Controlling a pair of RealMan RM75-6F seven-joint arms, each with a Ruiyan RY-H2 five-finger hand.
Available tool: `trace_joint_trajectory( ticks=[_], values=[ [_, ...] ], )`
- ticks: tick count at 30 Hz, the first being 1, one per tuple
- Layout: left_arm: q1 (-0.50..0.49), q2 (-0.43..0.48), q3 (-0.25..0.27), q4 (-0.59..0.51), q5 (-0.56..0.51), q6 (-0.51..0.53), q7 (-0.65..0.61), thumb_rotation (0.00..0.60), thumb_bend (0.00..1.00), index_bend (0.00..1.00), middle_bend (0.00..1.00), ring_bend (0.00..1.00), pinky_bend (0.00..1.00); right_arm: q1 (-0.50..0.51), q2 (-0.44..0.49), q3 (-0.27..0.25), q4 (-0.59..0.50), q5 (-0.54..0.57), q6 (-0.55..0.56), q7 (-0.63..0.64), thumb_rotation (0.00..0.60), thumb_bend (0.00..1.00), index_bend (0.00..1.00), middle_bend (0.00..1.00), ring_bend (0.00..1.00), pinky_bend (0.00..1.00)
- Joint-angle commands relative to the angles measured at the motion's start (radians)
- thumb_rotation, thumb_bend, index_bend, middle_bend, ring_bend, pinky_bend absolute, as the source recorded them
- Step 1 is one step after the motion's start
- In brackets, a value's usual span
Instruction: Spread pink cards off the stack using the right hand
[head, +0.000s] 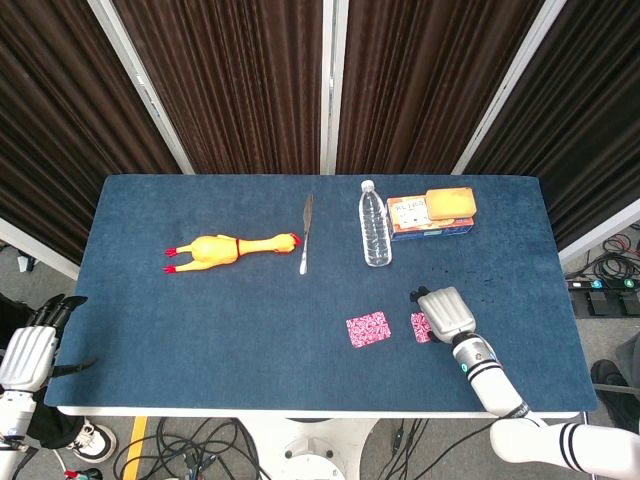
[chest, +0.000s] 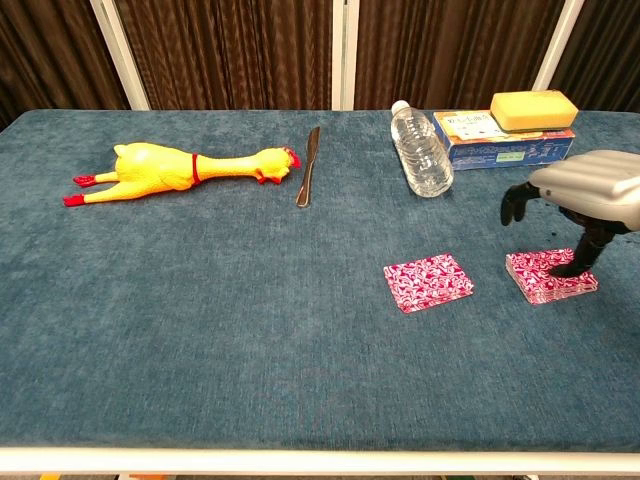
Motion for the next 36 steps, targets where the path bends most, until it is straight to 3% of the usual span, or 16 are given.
trace_joint_trajectory(
  ticks=[1,14,36],
  values=[
    [0.0,0.001,0.002,-0.001,0.001,-0.002,0.0,0.6,0.03,0.16,0.16,0.06,0.18,-0.014,0.009,-0.01,0.021,-0.022,-0.01,0.023,0.6,0.09,0.28,0.26,0.83,0.91],
    [-0.003,0.004,0.011,-0.002,0.006,-0.013,-0.008,0.6,0.03,0.16,0.16,0.06,0.18,-0.043,0.0,-0.029,0.025,-0.021,0.007,-0.015,0.6,0.09,0.28,0.26,0.83,0.91],
    [0.001,0.002,0.008,0.01,0.002,-0.004,-0.018,0.6,0.03,0.16,0.16,0.06,0.18,-0.044,-0.054,-0.009,0.093,-0.01,-0.034,-0.01,0.6,0.09,0.28,0.26,0.83,0.91]
  ],
)
